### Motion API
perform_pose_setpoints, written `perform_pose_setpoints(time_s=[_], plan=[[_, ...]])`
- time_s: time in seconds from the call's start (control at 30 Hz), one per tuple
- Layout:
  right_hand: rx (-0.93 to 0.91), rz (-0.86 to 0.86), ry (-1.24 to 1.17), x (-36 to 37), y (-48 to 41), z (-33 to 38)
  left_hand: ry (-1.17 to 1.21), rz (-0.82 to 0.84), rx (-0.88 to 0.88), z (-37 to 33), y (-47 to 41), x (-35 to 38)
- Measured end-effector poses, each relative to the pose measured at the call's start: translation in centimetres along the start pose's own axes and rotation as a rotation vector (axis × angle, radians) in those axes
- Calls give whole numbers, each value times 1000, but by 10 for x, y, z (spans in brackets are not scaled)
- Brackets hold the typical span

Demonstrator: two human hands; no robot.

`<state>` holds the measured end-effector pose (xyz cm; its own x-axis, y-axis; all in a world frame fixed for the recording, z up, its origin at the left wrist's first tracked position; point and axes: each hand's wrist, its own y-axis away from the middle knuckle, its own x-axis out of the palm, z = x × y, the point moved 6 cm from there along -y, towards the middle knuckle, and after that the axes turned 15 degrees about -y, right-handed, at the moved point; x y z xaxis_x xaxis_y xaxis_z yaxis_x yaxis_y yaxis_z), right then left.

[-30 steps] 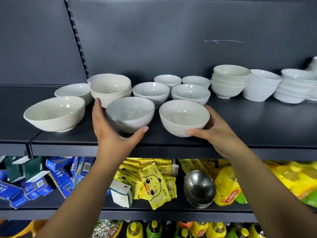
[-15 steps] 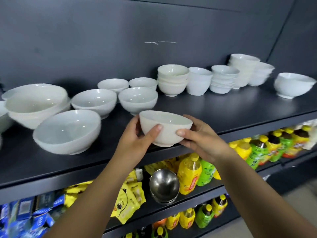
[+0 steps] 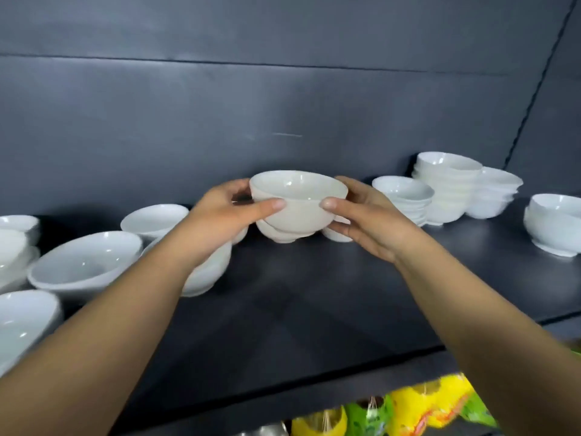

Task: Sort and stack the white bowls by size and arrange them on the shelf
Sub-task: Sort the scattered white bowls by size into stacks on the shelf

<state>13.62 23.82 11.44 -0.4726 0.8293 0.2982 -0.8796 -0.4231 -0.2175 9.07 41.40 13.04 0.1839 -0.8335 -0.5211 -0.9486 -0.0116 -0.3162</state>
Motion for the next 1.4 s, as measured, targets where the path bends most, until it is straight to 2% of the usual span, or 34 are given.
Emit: perform_pose_setpoints(time_s=[0.1,0.2,0.33,0.43,0.57,0.83,1.0,1.3,1.4], plan=[[-54,75,204,-9,-46,19,-7,-47,17,-4,-35,-3],[-39,74,370,-17,-87,30,-6,-166,-3,5,-61,-8],[11,186,453,-20,-118,25,-14,-262,-1,24,-82,-3],[10,259,492,-25,-131,17,10,-196,-24,40,-93,5],[63,257,553,-37,-138,-2,-121,-47,-66,56,-103,10],[94,311,643,-41,-138,-15,-296,41,-134,78,-109,19],[98,309,713,-42,-135,-16,-257,130,-109,79,-109,26],[112,262,744,-43,-131,-15,-270,125,-129,78,-110,27],[57,209,845,-39,-123,-6,-322,25,-147,65,-98,19]])
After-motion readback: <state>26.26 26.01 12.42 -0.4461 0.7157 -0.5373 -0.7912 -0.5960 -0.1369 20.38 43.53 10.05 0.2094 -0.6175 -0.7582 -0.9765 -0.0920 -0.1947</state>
